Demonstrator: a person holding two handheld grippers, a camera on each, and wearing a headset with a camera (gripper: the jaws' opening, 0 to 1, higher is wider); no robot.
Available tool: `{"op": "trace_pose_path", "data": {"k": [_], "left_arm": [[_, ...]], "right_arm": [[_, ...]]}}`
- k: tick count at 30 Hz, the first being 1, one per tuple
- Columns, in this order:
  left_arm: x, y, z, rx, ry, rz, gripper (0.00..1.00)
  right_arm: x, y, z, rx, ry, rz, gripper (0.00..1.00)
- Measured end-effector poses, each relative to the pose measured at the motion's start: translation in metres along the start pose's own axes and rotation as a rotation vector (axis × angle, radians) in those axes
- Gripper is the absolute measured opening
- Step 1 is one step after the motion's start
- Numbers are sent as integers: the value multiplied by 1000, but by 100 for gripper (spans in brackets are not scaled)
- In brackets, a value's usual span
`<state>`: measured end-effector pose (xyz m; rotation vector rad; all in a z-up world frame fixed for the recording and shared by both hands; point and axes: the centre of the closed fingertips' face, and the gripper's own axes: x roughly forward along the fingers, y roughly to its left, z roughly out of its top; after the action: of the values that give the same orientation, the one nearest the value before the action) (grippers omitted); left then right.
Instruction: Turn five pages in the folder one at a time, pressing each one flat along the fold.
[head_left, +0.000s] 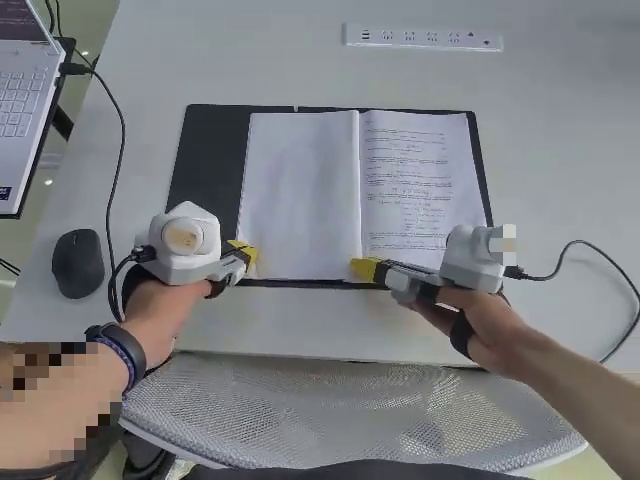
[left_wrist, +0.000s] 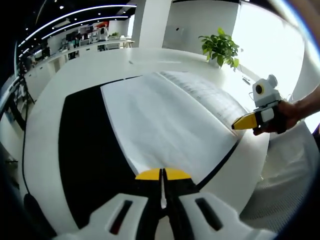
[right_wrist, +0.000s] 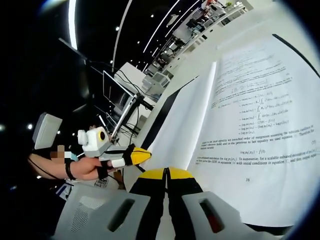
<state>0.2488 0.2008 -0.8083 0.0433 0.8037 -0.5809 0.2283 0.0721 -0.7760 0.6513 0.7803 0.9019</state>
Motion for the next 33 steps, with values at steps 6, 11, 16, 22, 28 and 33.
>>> {"op": "trace_pose_path", "data": {"k": [6, 11, 16, 22, 28, 33], "left_arm": [[-10, -7, 15, 27, -28, -5, 6], [-20, -11, 30, 35, -60, -4, 13], [-30, -16, 42, 75, -89, -1, 16], [-40, -20, 53, 90, -112, -5, 24], [-56, -21, 62, 110, -128, 0, 33], [-70, -20, 67, 117, -142, 8, 38]], "right_arm": [[-17, 2, 26, -55, -59, -30, 3], [-38, 0, 45, -99, -108, -68, 7], [-64, -11, 58, -190, -128, -152, 16], [-91, -25, 64, -248, -134, -196, 22], [-118, -38, 69, -265, -157, -251, 28], [-143, -39, 74, -293, -180, -298, 36]]}}
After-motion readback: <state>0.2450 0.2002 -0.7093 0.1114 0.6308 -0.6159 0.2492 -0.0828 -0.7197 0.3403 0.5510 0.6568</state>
